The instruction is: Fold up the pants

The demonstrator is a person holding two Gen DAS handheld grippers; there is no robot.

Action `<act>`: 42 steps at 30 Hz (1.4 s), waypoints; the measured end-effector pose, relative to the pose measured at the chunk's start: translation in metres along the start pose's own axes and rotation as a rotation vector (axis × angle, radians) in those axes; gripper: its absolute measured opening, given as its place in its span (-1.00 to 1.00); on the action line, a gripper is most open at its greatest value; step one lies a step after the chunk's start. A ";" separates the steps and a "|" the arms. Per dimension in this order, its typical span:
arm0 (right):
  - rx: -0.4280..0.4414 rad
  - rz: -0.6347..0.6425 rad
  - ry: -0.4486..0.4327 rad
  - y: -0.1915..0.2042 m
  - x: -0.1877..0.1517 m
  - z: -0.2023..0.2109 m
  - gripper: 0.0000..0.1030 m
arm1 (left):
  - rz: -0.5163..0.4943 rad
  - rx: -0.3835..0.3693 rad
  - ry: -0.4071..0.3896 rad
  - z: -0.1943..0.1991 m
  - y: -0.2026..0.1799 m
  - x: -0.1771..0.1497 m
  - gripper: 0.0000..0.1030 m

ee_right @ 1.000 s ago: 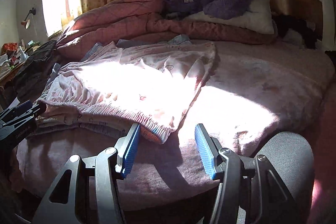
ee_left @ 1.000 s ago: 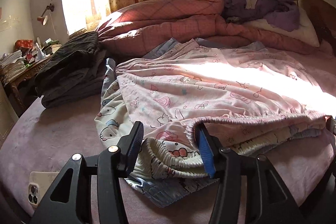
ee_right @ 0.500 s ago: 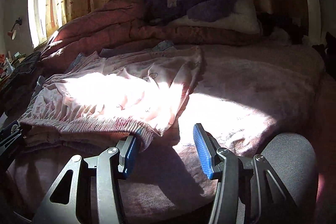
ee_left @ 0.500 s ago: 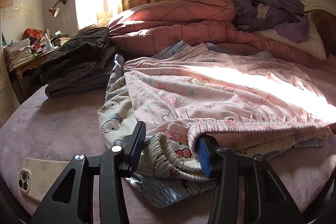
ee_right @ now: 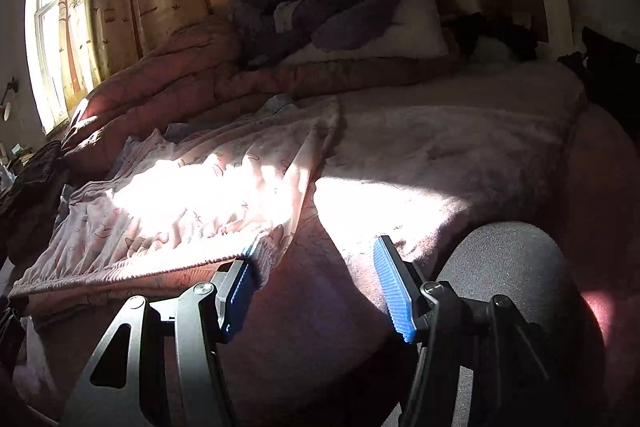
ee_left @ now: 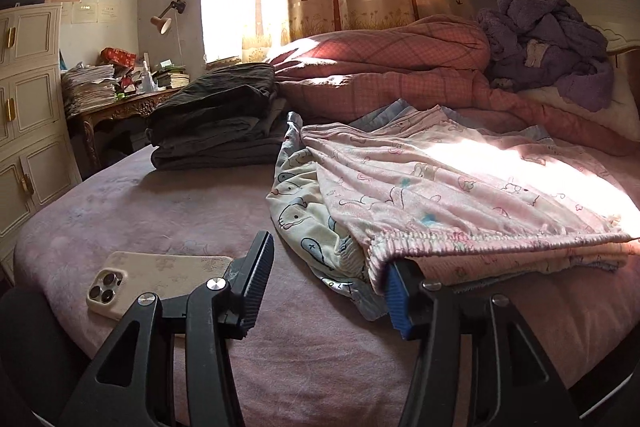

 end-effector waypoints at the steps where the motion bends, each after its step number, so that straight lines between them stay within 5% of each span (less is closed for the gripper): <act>1: -0.012 0.009 -0.017 0.000 0.000 0.004 0.12 | 0.016 0.008 -0.012 0.004 0.003 0.001 0.01; 8: -0.001 0.044 -0.140 0.003 0.025 0.037 0.13 | -0.028 0.028 -0.135 0.031 0.000 0.026 0.12; 14: 0.016 0.089 -0.070 0.010 0.000 0.039 0.13 | -0.019 -0.010 -0.016 0.015 -0.005 -0.001 0.12; 19: 0.043 0.089 0.023 0.009 -0.020 0.025 0.13 | -0.069 -0.112 0.085 0.008 -0.018 -0.025 0.11; 30: 0.229 0.194 -0.009 0.025 -0.035 0.057 0.13 | -0.121 -0.207 -0.018 0.054 -0.031 -0.021 0.61; 39: 0.368 0.075 -0.232 -0.013 0.054 0.078 0.13 | -0.077 -0.353 -0.133 0.065 -0.082 0.026 0.59; 42: 0.446 0.015 -0.266 -0.035 0.091 0.077 0.18 | -0.059 -0.442 -0.139 0.064 -0.107 0.040 0.30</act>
Point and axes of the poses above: each gripper's, at about its wrist camera, not at the fingertips, and z roughly against the way its jaws point, y to its left, x to its top, the point moved 5 cm from there along -z, roughly the way its jaws point, and after that the axes turned 10 degrees about -y, right-handed, at the moved point
